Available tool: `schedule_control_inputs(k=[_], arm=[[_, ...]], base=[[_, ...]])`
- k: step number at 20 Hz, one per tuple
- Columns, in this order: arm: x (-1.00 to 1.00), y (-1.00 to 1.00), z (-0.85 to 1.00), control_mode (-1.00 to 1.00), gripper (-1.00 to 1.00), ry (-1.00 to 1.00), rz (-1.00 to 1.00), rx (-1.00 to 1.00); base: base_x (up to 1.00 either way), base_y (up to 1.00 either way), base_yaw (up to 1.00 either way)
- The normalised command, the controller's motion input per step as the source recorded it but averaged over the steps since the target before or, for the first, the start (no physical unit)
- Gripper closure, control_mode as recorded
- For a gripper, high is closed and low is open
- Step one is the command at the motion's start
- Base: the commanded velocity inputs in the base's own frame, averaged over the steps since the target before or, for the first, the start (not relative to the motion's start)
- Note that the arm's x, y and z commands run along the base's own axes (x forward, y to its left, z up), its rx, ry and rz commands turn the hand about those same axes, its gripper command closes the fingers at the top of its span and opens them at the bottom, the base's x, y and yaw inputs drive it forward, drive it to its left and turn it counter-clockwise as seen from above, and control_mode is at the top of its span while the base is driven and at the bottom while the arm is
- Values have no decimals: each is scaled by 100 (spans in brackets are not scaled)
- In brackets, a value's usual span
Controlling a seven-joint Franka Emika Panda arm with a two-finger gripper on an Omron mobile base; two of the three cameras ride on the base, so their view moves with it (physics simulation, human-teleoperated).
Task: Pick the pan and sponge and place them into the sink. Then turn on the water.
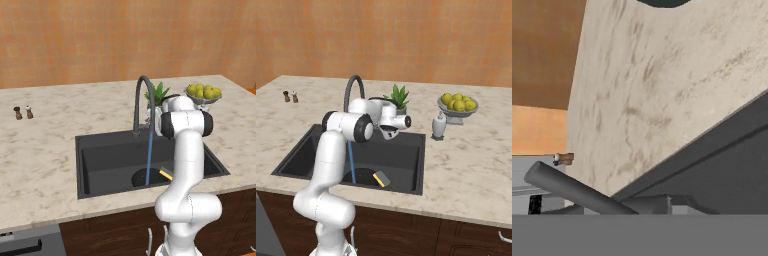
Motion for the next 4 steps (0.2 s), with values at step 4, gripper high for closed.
schedule_control_inputs(k=[4], arm=[[0, 0, 0, -100, 100, 0, 0, 0]], base=[[0, 0, 0]])
